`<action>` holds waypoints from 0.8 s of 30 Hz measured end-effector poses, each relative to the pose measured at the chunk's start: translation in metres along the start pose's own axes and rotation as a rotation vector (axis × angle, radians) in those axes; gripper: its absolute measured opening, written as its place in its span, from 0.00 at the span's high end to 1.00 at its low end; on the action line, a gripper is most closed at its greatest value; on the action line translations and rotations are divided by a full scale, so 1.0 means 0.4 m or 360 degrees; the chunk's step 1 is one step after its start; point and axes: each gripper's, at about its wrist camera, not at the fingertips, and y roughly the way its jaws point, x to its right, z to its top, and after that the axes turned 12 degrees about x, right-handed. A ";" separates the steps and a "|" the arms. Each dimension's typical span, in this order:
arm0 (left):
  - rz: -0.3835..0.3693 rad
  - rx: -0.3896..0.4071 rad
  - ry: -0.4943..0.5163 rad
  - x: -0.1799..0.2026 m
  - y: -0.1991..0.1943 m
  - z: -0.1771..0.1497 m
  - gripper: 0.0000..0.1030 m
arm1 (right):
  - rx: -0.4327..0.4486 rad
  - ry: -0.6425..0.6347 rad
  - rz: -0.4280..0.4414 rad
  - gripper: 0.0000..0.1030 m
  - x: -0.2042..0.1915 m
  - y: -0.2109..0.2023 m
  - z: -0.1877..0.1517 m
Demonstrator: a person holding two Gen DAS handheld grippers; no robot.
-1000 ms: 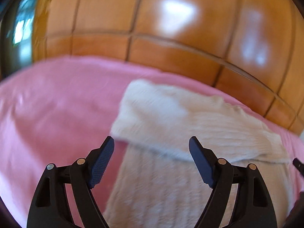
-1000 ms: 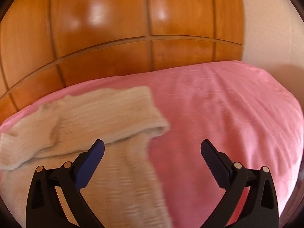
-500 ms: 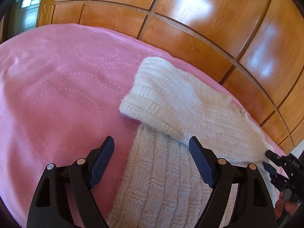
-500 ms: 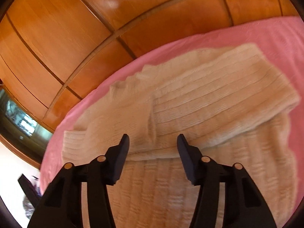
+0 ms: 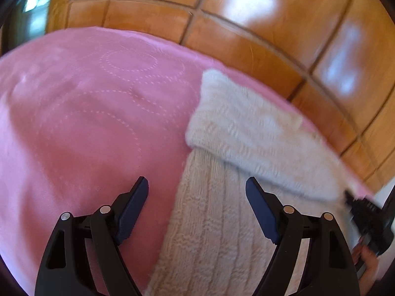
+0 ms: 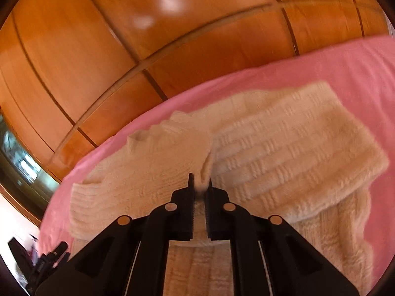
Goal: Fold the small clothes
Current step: 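Grasp the sweater side edge with the right tool and fold it inward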
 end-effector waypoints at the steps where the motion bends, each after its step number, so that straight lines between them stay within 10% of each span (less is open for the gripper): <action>1: 0.0023 -0.0018 0.0042 0.009 0.009 0.004 0.22 | -0.0007 0.0008 0.0011 0.94 0.003 0.003 -0.003; 6: 0.0169 -0.0136 0.0246 0.062 0.102 0.044 0.22 | 0.0033 -0.0040 0.0074 0.94 -0.017 -0.005 -0.004; 12: 0.0164 0.0191 -0.0117 -0.007 0.110 0.142 0.22 | 0.0064 -0.0042 0.0084 0.94 -0.018 -0.016 -0.008; 17: 0.0460 0.0160 -0.0319 -0.096 0.088 0.099 0.22 | 0.0063 -0.0041 0.0019 0.94 -0.013 -0.017 -0.012; 24: 0.0345 0.0175 -0.0388 -0.120 0.032 0.083 0.22 | 0.0025 0.0001 -0.0027 0.94 0.007 -0.004 -0.007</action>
